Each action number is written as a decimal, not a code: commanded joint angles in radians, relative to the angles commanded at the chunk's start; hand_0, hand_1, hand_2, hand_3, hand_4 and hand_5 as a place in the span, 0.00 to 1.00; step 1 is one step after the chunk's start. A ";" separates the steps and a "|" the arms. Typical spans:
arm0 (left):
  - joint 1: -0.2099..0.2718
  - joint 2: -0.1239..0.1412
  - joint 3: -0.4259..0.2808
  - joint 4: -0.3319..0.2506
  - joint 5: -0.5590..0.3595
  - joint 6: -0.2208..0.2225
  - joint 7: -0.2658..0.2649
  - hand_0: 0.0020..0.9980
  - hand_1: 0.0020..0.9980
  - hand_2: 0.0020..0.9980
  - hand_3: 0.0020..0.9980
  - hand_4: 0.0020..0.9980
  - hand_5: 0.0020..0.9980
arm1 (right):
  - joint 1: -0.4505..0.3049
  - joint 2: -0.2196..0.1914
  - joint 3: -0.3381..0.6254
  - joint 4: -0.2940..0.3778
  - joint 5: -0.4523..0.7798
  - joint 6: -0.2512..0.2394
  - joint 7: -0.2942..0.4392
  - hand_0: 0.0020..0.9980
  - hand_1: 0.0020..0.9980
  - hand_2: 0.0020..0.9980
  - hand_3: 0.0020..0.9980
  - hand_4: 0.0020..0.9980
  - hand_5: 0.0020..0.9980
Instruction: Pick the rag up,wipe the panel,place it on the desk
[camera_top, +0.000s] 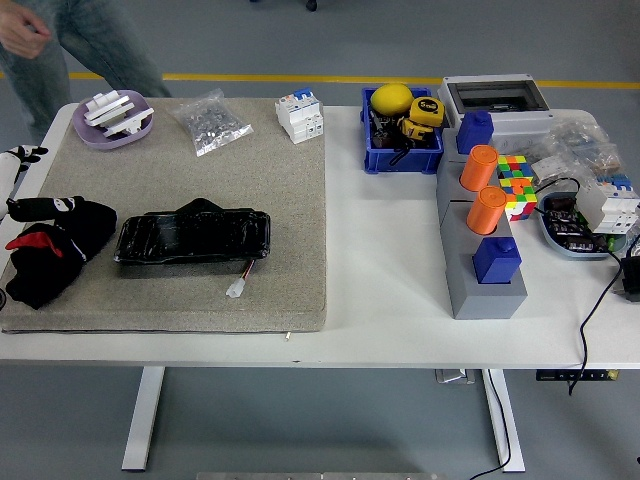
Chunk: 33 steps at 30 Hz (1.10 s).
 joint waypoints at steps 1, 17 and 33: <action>0.001 -0.002 0.002 0.002 -0.001 -0.002 0.001 0.80 0.86 0.88 0.84 0.93 0.29 | 0.000 0.000 0.001 0.000 -0.001 0.000 0.000 0.71 0.44 0.63 0.62 1.00 0.55; -0.003 -0.025 0.053 0.069 0.001 -0.014 0.011 0.76 0.85 0.87 0.82 0.96 0.28 | 0.002 -0.006 0.032 0.000 -0.022 -0.005 0.011 0.71 0.44 0.63 0.62 1.00 0.55; -0.028 -0.032 0.114 0.160 -0.040 0.010 0.002 0.57 0.74 0.84 0.81 0.96 0.28 | -0.003 -0.009 0.025 0.000 -0.017 -0.005 0.013 0.71 0.43 0.63 0.62 1.00 0.55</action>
